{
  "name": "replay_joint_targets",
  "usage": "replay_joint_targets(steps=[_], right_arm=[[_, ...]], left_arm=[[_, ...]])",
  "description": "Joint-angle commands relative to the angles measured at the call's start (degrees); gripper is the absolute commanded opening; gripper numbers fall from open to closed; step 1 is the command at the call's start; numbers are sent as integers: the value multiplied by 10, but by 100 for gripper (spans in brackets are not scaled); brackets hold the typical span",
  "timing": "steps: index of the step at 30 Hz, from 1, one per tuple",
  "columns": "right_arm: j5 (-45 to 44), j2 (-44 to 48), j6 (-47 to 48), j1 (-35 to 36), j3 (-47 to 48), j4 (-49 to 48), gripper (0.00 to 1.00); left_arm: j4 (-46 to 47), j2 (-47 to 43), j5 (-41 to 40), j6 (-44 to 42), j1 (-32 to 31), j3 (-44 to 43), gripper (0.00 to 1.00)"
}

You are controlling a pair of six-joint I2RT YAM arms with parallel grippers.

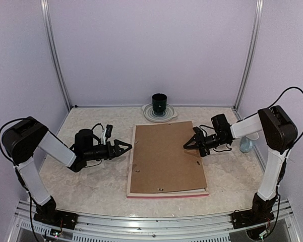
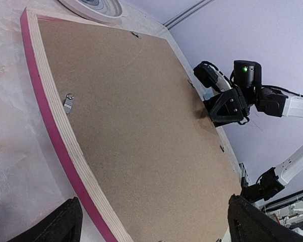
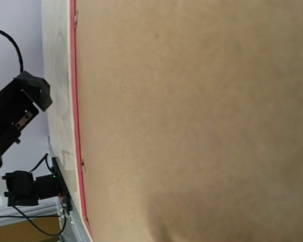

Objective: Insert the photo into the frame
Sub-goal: Place the backboard on the frame body.

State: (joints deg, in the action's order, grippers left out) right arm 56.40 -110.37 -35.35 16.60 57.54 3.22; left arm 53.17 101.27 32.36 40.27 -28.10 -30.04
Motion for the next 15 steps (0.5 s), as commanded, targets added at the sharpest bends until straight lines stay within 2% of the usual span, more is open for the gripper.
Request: replay_joint_targets(steps=[1, 15], right_arm=[[-19, 24, 24, 18, 28, 33, 58], [-112, 41, 72, 33, 71, 142, 63]], left_arm=[[15, 8, 7, -1, -2, -10, 99], [16, 8, 8, -1, -3, -11, 99]])
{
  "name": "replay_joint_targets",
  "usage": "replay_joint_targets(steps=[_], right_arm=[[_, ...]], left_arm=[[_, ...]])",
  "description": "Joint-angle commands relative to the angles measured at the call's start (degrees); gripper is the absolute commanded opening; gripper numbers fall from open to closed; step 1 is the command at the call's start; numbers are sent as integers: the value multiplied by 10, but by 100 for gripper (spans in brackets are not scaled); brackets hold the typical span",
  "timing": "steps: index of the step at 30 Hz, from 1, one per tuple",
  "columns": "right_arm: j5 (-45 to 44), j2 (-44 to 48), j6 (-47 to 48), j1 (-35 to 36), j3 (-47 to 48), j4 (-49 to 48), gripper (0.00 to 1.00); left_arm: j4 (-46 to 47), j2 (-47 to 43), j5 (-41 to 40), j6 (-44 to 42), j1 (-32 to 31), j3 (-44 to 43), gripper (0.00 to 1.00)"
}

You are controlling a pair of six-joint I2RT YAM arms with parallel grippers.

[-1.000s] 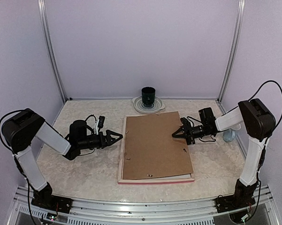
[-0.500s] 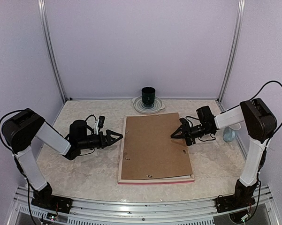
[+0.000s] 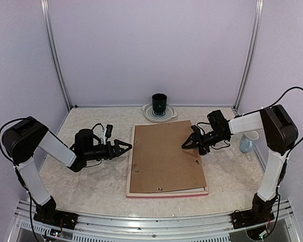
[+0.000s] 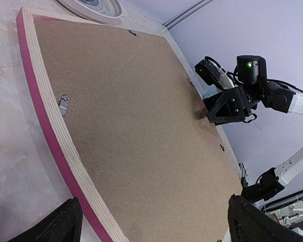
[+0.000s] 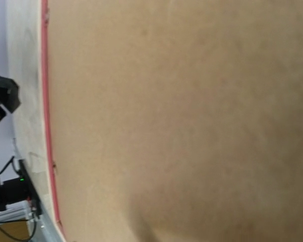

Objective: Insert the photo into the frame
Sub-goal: Place the backboard on the frame body.

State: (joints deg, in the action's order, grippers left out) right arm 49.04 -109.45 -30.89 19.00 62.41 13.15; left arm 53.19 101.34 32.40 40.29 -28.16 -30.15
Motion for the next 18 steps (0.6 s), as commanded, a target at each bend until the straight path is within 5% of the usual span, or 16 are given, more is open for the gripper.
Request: replay_joint_targets(steps=[1, 18], right_arm=[[-46, 34, 30, 10, 24, 49, 64], [-117, 62, 61, 18, 35, 116, 66]], left_arm=[[16, 8, 8, 0, -2, -10, 99], [16, 8, 8, -1, -2, -10, 99]])
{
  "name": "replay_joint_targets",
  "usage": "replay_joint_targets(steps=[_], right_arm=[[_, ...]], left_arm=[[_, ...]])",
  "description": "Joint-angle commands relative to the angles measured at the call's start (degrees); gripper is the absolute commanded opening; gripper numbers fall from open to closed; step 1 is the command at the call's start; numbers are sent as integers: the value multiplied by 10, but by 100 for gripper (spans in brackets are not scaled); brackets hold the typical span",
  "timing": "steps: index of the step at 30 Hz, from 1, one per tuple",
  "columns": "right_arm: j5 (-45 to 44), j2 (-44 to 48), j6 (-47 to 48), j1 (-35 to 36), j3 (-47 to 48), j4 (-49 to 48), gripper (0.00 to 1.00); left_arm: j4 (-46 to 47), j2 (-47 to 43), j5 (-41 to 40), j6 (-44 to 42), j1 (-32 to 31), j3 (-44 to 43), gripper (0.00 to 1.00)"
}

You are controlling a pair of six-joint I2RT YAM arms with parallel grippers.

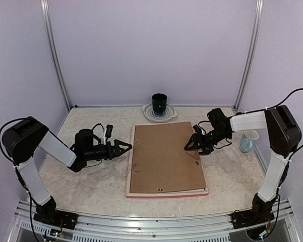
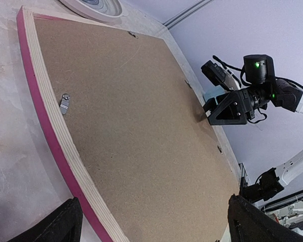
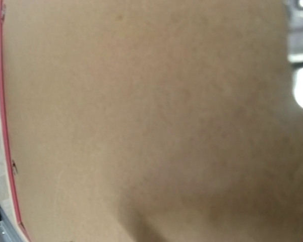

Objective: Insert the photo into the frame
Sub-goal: Place the backboard on the frame body.

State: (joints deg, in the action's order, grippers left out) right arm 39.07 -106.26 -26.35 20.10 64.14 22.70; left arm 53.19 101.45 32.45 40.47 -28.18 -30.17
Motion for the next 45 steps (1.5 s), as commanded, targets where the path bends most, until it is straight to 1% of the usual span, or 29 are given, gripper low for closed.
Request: replay_joint_targets(steps=[1, 22, 31, 40, 45], right_arm=[[-22, 32, 17, 7, 17, 23, 66], [-63, 39, 34, 8, 26, 51, 68], [-86, 57, 37, 8, 33, 65, 69], [-91, 64, 40, 8, 32, 68, 69], [-120, 66, 39, 8, 31, 70, 69]], left_arm=[[16, 7, 7, -3, -2, -9, 99], [15, 5, 7, -2, -1, -9, 99], [15, 4, 9, -2, -1, -9, 99], [15, 4, 8, -2, -1, -9, 99], [14, 4, 8, -2, -1, -8, 99]])
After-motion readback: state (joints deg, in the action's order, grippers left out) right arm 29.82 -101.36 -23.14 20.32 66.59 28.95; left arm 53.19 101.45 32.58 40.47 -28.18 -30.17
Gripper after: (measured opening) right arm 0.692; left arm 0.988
